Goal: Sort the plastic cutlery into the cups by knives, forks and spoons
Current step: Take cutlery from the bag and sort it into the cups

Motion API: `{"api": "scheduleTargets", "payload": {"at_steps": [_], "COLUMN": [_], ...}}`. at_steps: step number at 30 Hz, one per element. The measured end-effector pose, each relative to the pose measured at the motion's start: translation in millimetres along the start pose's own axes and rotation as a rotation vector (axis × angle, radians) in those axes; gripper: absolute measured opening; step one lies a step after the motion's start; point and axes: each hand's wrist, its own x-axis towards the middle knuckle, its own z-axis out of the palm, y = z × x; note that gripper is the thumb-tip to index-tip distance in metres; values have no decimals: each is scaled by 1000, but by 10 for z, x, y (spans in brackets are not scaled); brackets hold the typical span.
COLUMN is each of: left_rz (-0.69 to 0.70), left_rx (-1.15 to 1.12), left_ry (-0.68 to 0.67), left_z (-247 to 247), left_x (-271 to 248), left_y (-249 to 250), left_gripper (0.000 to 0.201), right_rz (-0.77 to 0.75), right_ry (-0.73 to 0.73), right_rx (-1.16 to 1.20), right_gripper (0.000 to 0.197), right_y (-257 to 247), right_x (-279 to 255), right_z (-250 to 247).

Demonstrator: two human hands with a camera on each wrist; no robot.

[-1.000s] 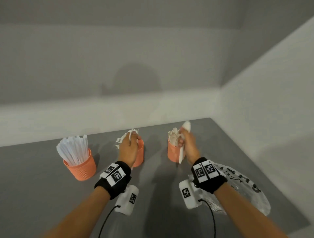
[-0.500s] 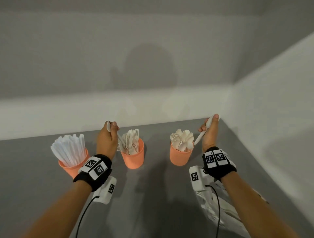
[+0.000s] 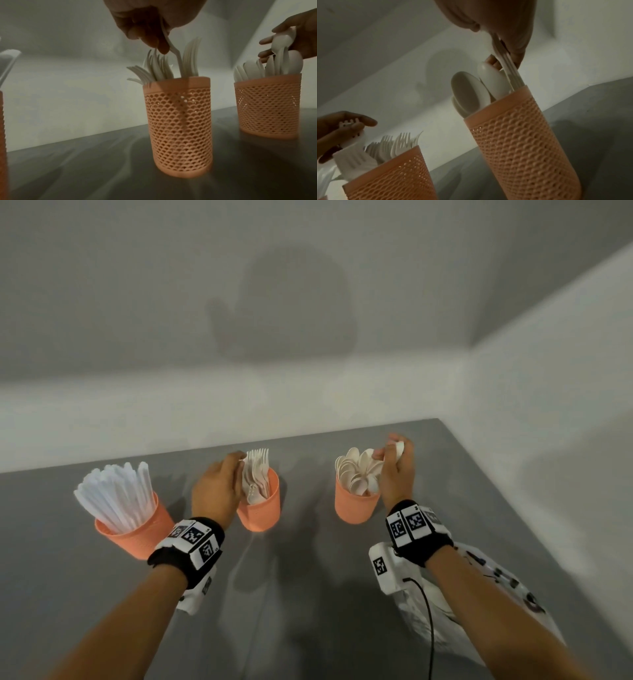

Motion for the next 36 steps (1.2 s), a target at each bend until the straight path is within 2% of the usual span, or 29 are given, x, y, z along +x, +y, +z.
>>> {"api": "scheduleTargets", "payload": {"at_steps": [5,8,10,12,14,16,18,21,25,31,33,36], "left_rz": [84,66,68,46,9,1,20,31,46,57,37,56], "left_rx": [200,178,103,61,58,75,107,153,181,241,222,172], "left_ry": [50,0,-86,-170,-215,-232,-257,-307,-315,-421,-448,-367], "left_z": [76,110,133,147,150,148,158,200,227,160,111,15], "left_x": [-24,-46,-62,-86,-94,-99,-107,-132,-146,-133,-133,-151], "left_y": [-36,-13,11,34,62,99,131,149,148,172,183,251], "left_gripper": [38,41,49,59,70,78,82,84,84,95,97,93], "right_rz": [-191,-239,-237,-221,-148,-136,-167,-138,-119,-71,-84,-139], "right_ry": [-24,-86,-120,-174,-246,-306,-345,-398,-429,-481,-433,-274], "right_rx": [-228,-404,-538,-761,-973,-1050,-1082,-1091,-1166,-1185,-1094,-900], "right_gripper": [31,36,37,47,48,54,66,85,75,83,79,70], "right_y": [4,60,106,143,130,81,83,96,60,14,-21,-75], "right_x": [12,16,-15,-42,-58,-71,-75,-90,-113,-139,-177,-256], "right_z": [-12,-24,-12,21,63,96,128,141,151,177,153,45]}}
